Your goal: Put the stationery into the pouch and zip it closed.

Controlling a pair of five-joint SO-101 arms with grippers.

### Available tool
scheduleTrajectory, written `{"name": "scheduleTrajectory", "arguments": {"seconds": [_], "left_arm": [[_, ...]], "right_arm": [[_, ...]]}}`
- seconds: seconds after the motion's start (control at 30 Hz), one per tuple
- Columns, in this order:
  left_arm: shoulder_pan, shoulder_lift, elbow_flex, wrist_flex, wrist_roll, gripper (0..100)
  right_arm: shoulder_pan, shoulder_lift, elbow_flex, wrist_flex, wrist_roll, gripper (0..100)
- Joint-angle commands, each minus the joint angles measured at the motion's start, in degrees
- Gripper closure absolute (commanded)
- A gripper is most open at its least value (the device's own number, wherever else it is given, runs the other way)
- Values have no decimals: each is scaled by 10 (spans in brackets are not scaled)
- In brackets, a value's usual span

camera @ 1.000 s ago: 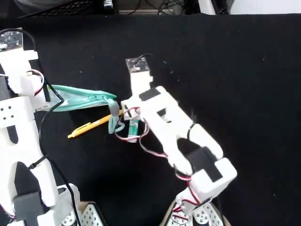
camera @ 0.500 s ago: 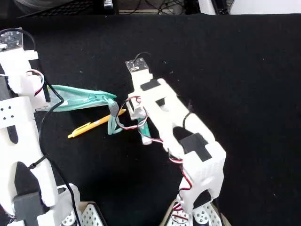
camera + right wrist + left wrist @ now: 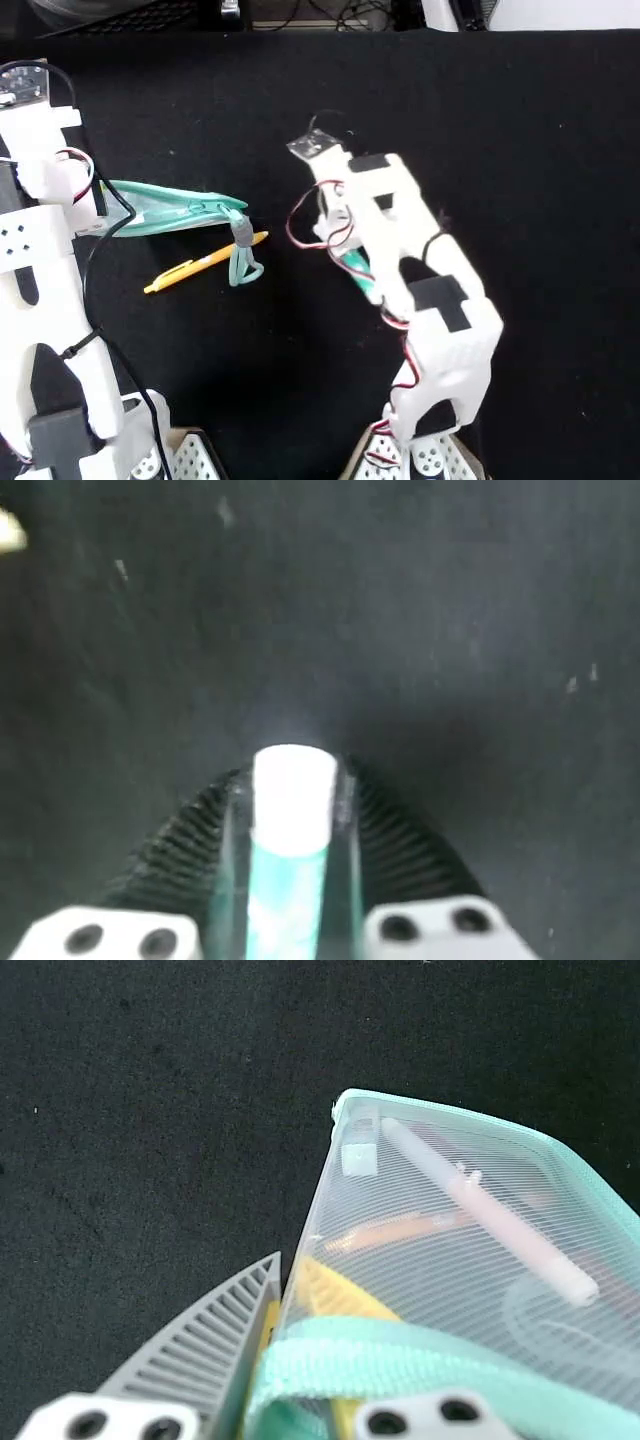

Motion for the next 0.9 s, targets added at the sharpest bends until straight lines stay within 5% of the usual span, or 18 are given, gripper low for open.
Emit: {"name": "scheduleTrajectory", "arguments": {"seconds": [0.0, 0.87], "left_arm": [[-11, -7, -23, -7, 4, 968], [-15, -7, -19, -4, 4, 969]], "right_arm": [[17, -2, -22, 40, 44, 893], [-22, 76, -34, 50, 92, 901]]}}
